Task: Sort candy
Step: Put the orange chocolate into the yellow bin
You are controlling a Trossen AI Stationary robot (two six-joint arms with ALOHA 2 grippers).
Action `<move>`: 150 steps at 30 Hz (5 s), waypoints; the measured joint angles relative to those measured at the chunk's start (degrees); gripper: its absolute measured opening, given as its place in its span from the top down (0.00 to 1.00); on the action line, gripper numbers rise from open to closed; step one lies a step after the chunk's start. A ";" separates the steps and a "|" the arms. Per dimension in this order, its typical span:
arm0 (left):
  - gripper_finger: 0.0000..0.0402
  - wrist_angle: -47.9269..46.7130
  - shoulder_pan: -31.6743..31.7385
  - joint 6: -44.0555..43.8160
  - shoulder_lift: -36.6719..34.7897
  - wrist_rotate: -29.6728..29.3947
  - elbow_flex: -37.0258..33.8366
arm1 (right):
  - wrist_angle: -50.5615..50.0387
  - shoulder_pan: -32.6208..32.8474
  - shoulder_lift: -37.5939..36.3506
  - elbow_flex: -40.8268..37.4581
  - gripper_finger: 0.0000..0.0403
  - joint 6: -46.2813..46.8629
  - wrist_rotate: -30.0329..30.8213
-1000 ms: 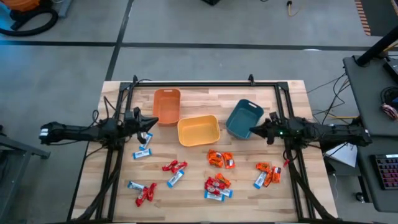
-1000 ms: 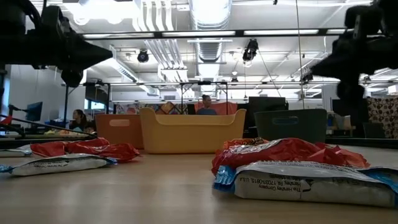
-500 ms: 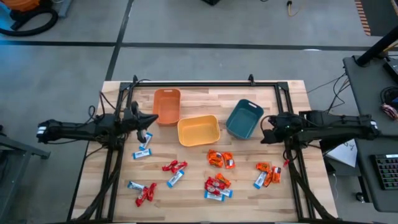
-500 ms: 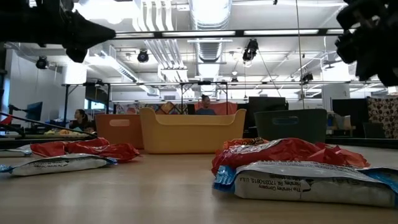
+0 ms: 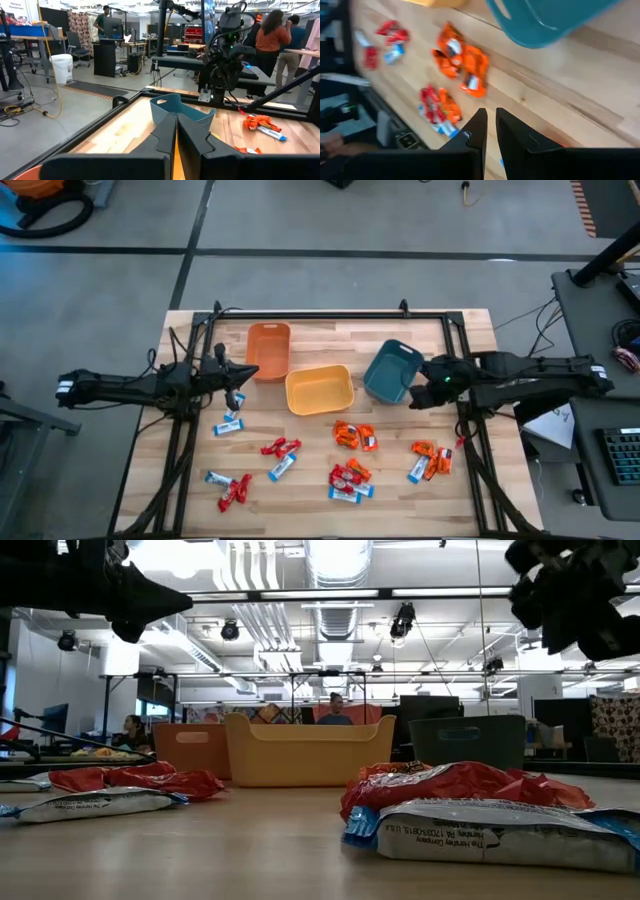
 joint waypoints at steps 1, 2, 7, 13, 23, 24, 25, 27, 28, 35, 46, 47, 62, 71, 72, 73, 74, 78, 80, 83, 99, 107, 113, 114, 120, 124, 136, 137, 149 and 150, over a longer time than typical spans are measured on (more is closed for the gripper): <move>1.00 0.02 0.00 0.00 0.10 -0.16 0.00 | -0.22 0.29 0.75 0.00 0.92 0.48 -0.64; 1.00 0.02 0.00 0.00 0.10 -0.20 0.02 | -0.22 0.61 1.51 0.00 0.92 0.74 -0.88; 1.00 0.13 0.00 0.07 0.05 -0.28 0.58 | -0.77 1.69 5.07 0.00 0.92 2.05 -2.62; 1.00 0.15 0.00 0.11 0.01 -0.38 0.63 | -0.93 4.78 10.21 0.02 0.92 0.65 -5.26; 1.00 0.80 0.00 0.10 0.03 -0.42 0.66 | -5.63 20.42 19.67 9.69 0.92 -20.48 11.76; 1.00 0.96 0.00 0.11 0.03 -0.42 0.66 | -6.88 21.55 20.43 10.65 0.92 -22.94 13.58; 1.00 1.23 0.00 0.11 0.03 -0.42 0.66 | -7.70 22.41 21.19 11.42 0.92 -24.44 14.98; 1.00 1.64 0.00 0.09 0.03 -0.42 0.66 | -7.57 23.60 22.56 12.54 0.92 -24.89 16.65; 1.00 1.83 0.00 0.09 0.03 -0.42 0.66 | -7.50 23.67 23.20 13.04 0.91 -24.32 17.09; 1.00 2.49 0.00 0.11 0.03 -0.43 0.66 | -7.56 23.59 27.46 15.45 0.77 -22.34 17.20; 1.00 2.73 0.00 0.09 0.03 -0.44 0.66 | -7.99 24.39 31.35 13.48 0.47 -16.63 6.54; 1.00 2.73 0.00 0.09 0.03 -0.44 0.66 | -7.99 25.10 31.68 12.88 0.47 -17.79 5.92; 1.00 2.78 0.00 0.09 0.03 -0.43 0.66 | -7.24 29.49 37.14 7.68 0.48 -21.52 8.41; 1.00 2.82 0.00 0.09 0.03 -0.42 0.66 | -6.36 29.49 40.08 7.58 0.63 -22.36 9.88; 1.00 2.80 0.00 0.09 0.03 -0.44 0.66 | -6.07 29.49 40.31 7.58 0.66 -22.41 9.89; 1.00 2.82 0.00 0.09 0.03 -0.42 0.66 | -5.64 29.49 40.45 7.58 0.69 -22.44 9.88; 1.00 2.82 0.00 0.09 0.03 -0.42 0.66 | -5.31 29.49 40.49 7.58 0.73 -22.62 9.90; 1.00 2.80 0.00 0.09 0.03 -0.42 0.66 | -4.80 29.49 40.47 7.58 0.91 -23.25 9.92; 1.00 2.80 0.00 0.09 0.03 -0.42 0.66 | -4.45 29.49 40.38 7.58 0.96 -23.57 9.99; 1.00 2.80 0.00 0.09 0.03 -0.42 0.66 | -4.26 29.47 40.25 7.58 0.97 -23.70 10.07; 1.00 2.80 0.00 0.09 0.03 -0.42 0.66 | -3.04 29.49 36.68 10.00 0.98 -24.68 15.40; 1.00 2.80 0.00 0.09 0.03 -0.42 0.66 | -2.43 29.47 29.22 10.19 0.98 -20.83 15.91; 1.00 2.80 0.00 0.09 0.03 -0.42 0.66 | -6.66 29.07 27.79 9.92 0.96 -3.89 9.43; 1.00 2.80 0.00 0.09 0.03 -0.42 0.66 | -6.60 29.11 27.91 9.92 0.94 -2.75 8.31; 1.00 2.80 0.00 0.09 0.03 -0.42 0.66 | -6.67 29.03 31.10 9.88 0.72 -0.07 6.76; 1.00 2.80 0.00 0.09 0.03 -0.42 0.66 | -6.57 27.60 35.72 9.88 0.55 5.01 6.59; 1.00 3.06 0.00 0.11 0.03 -0.42 0.66 | -5.33 27.04 48.60 12.35 0.48 -1.33 5.35; 1.00 3.10 0.00 0.11 0.03 -0.42 0.66 | -5.37 27.09 49.30 12.62 0.52 -1.94 5.33; 1.00 3.30 0.00 0.11 0.03 -0.43 0.66 | -8.65 26.31 49.63 16.51 0.93 -6.94 5.21; 1.00 3.42 0.00 0.11 0.03 -0.43 0.66 | -9.14 26.02 48.69 17.14 0.92 -7.11 5.75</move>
